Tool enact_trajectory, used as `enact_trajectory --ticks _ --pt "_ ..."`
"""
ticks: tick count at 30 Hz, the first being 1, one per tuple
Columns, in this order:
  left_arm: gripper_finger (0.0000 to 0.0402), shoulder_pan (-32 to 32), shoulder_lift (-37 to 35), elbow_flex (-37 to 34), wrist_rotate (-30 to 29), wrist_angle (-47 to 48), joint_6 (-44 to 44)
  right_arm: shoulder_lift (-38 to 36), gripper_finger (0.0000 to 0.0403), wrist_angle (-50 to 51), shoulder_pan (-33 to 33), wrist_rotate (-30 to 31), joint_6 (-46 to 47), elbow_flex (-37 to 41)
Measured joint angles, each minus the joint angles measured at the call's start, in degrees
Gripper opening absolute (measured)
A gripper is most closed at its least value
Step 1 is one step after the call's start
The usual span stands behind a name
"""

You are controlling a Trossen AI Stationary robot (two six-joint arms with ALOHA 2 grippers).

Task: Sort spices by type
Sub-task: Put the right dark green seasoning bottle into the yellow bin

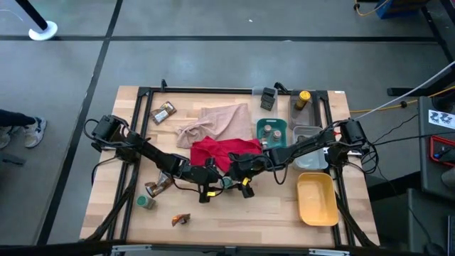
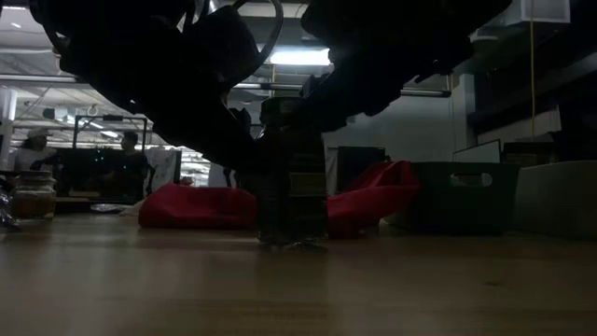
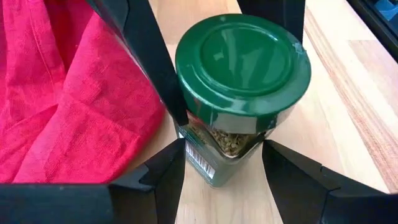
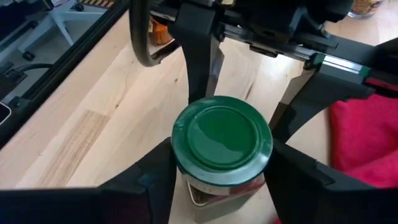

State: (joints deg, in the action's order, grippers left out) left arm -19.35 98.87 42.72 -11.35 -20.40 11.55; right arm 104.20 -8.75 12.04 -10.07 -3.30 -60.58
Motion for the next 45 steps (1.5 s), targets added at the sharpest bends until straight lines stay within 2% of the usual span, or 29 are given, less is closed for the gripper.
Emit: enact_trajectory --ticks 5,13,19,23,30,37,45 --pt "0.0196 0.02 0.0 0.0 -0.02 0.0 0.0 -1.48 0.0204 3.66 -0.01 -2.25 0.56 -0.81" --pt "0.0196 0.02 -0.02 0.0 -0.02 0.26 0.2 -9.26 0.0205 23.48 1.88 -2.62 2.23 -5.77" --pt "0.0196 0.02 -0.02 0.0 -0.02 0.17 0.31 -16.55 0.0206 36.72 5.73 0.37 9.56 -8.22" --pt "0.0196 0.02 -0.04 0.0 -0.02 0.17 0.44 -21.79 0.0207 44.17 9.04 5.28 16.59 -8.22" --pt "0.0196 -0.09 -0.04 0.0 -0.01 -0.18 1.28 -28.51 0.0206 57.64 17.46 17.87 32.14 -8.22" --pt "0.0196 -0.09 -0.04 0.0 -0.02 -0.14 3.04 -29.59 0.0206 72.58 29.15 28.16 52.43 -8.22" --pt "0.0196 -0.09 -0.04 0.0 -0.02 -0.18 3.04 -29.59 0.0206 82.99 43.71 36.7 76.8 -8.17"
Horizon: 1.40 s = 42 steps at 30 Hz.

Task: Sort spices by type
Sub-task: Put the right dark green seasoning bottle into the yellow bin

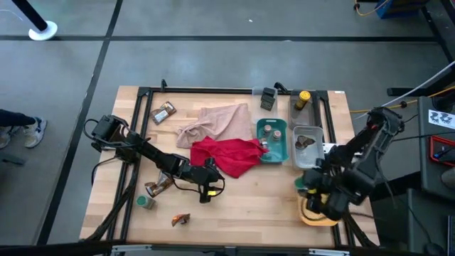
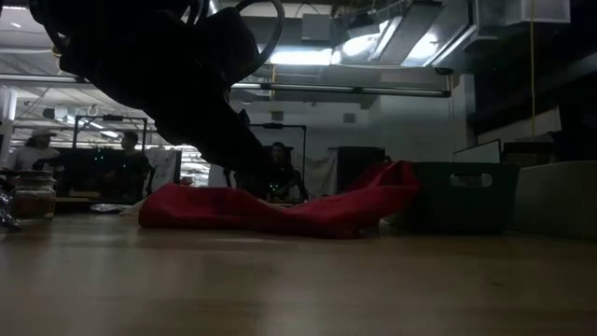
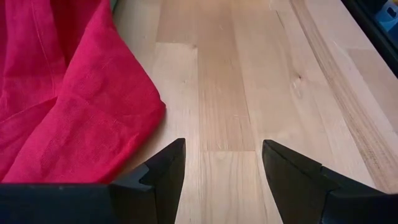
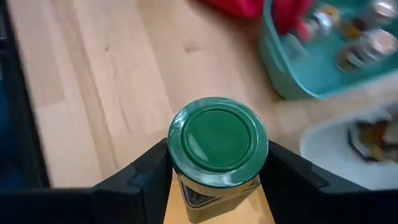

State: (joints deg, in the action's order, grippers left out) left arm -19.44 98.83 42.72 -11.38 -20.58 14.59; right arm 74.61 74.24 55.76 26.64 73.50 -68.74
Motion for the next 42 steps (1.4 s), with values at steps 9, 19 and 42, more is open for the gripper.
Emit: enact_trajectory --ticks 9,19,42 --pt "0.0196 0.0 0.0 0.0 0.0 0.0 0.0 0.0 0.0207 2.48 12.78 6.15 24.22 8.15" --pt "0.0196 0.0 0.0 0.0 0.0 -0.02 2.02 0.02 0.0208 0.32 17.88 7.68 36.08 19.54" --pt "0.0196 0.0 0.0 0.0 0.02 -0.04 2.16 -0.02 0.0213 -4.84 17.74 6.52 37.06 25.46"
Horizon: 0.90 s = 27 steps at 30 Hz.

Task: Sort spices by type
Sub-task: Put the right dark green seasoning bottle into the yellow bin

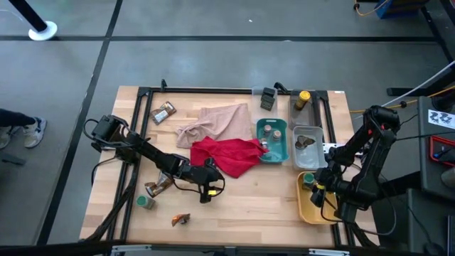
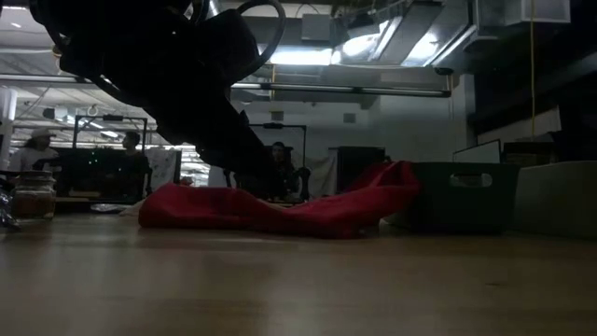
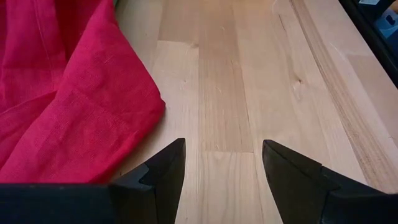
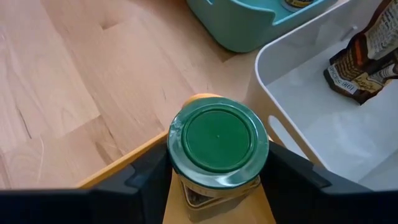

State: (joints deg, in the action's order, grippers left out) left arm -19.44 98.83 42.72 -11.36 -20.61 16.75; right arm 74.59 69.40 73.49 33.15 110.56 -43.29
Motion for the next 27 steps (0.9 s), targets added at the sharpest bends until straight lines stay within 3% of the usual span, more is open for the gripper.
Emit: enact_trajectory --ticks 3,14,22,27 --pt "0.0196 0.0 0.0 0.0 0.0 0.0 0.0 -0.04 0.0228 -0.33 0.0 -0.4 0.02 0.0" --pt "0.0196 0.0 0.0 0.0 0.0 -0.01 0.0 0.31 0.0307 -2.8 -0.01 -14.14 -0.15 0.17" --pt "0.0196 0.02 0.0 0.02 0.0 -1.77 -0.01 0.2 0.0316 -2.47 -0.02 -19.38 -0.21 0.01" --pt "0.0196 0.02 0.0 0.02 0.0 -2.68 0.0 0.2 0.0316 -1.11 -0.02 -19.55 -0.24 -2.47"
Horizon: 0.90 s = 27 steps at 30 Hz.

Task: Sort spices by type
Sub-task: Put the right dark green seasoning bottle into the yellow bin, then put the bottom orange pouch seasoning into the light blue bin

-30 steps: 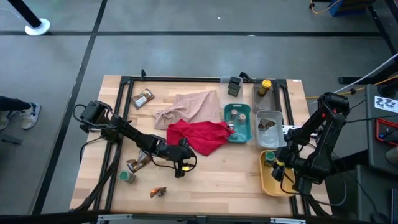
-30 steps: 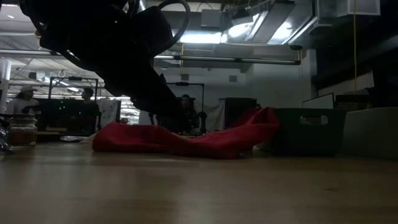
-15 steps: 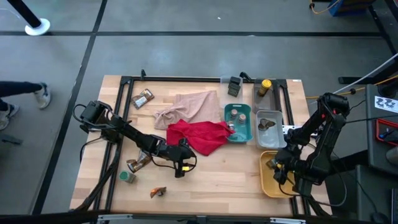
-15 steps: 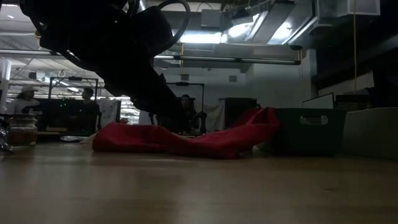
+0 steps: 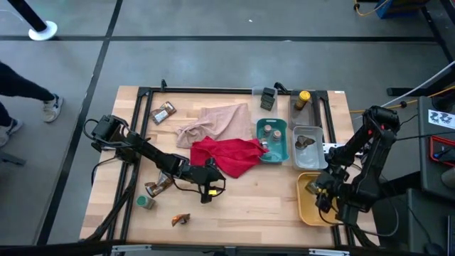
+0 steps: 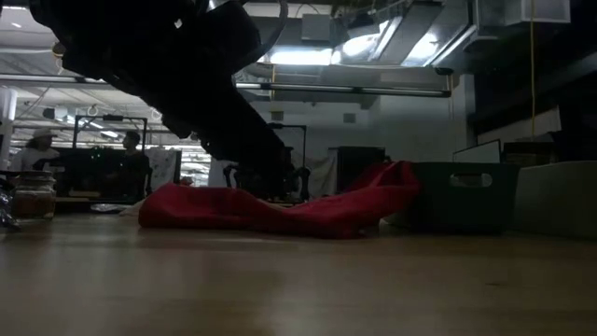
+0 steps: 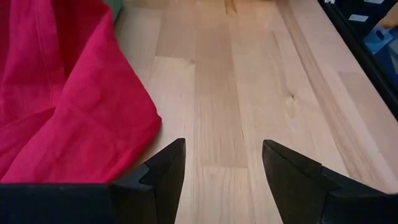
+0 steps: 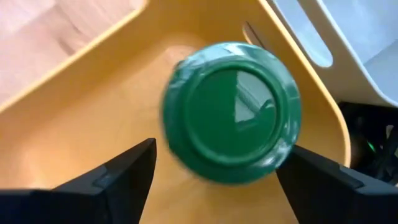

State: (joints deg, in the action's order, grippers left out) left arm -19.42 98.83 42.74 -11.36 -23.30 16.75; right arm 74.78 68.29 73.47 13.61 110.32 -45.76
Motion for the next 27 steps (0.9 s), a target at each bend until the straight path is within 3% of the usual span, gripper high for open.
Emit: enact_trajectory --ticks 9,16,23,27 --pt "0.0196 0.02 -1.14 0.09 0.01 0.23 -0.42 -0.04 0.0317 2.38 0.0 -1.76 -1.41 -8.13" --pt "0.0196 -0.47 -7.28 1.59 0.47 2.41 1.47 -0.07 0.0317 2.35 0.0 -1.55 -2.83 -14.63" --pt "0.0196 -3.24 -16.53 2.29 1.17 11.61 18.26 -0.07 0.0317 2.02 0.0 3.52 -5.63 -18.15" --pt "0.0196 -6.33 -21.06 2.29 5.07 18.63 31.22 -0.04 0.0317 2.01 0.0 7.9 -6.07 -18.16"
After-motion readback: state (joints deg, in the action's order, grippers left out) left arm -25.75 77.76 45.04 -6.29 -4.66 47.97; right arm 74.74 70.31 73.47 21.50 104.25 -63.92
